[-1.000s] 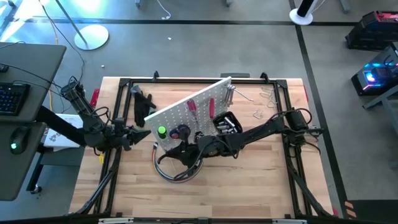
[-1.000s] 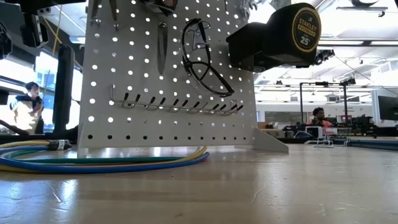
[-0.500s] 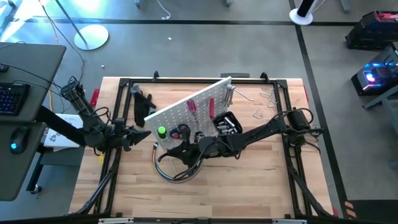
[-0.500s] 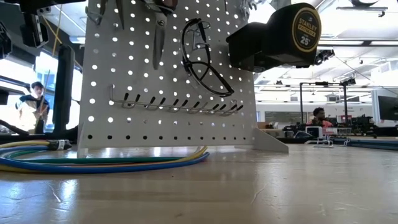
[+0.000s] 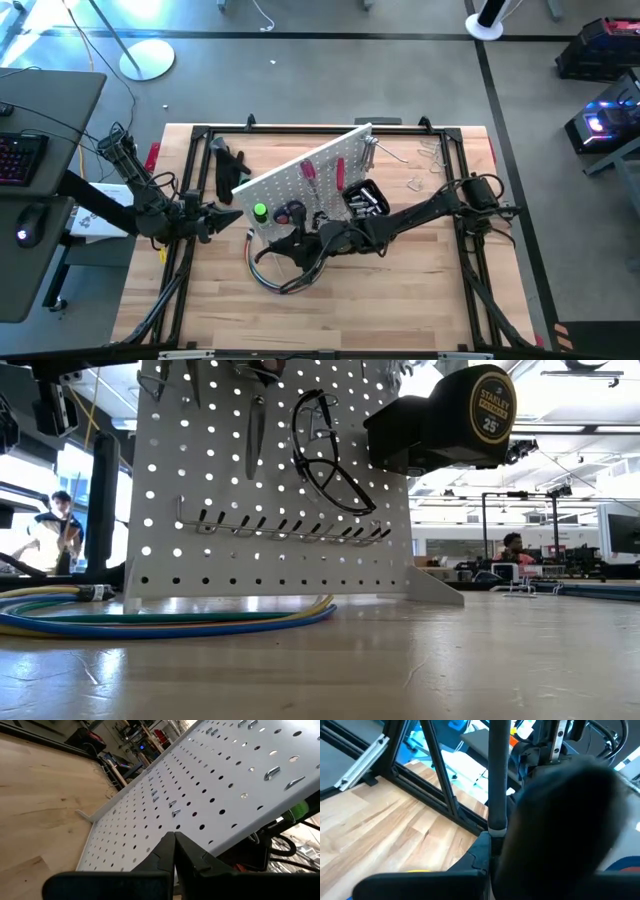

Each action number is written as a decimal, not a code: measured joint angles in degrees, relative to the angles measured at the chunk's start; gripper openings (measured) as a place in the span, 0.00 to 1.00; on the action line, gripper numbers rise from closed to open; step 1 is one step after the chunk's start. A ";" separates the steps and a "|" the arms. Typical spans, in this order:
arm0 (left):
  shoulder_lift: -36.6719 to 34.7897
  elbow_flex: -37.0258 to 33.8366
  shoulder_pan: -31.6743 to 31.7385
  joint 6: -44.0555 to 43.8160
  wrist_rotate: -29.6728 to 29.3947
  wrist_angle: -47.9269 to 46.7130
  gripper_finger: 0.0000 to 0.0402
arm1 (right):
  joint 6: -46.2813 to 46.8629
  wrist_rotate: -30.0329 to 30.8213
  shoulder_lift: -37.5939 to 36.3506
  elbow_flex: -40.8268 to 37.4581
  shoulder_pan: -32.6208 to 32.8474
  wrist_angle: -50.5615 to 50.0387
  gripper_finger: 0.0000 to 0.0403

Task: Hang tools onto peg board
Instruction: Hang the plier on the peg board

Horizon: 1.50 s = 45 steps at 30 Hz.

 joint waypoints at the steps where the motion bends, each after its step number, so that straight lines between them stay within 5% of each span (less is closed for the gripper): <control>1: 0.06 0.00 0.00 0.00 -0.02 0.00 0.00 | -0.22 0.27 -0.01 0.00 -0.01 -0.15 0.06; 11: 0.52 0.00 0.02 0.00 -0.05 0.04 0.00 | 3.14 3.05 -1.89 0.00 -0.43 -1.84 0.06; 23: 0.52 0.00 0.00 0.00 -0.05 0.04 0.00 | 3.33 -4.98 -1.84 0.00 -0.49 -0.61 0.06; 45: 0.66 0.00 0.02 0.00 -0.57 -0.17 0.00 | 3.14 -7.25 -1.73 0.00 -2.41 -2.38 0.06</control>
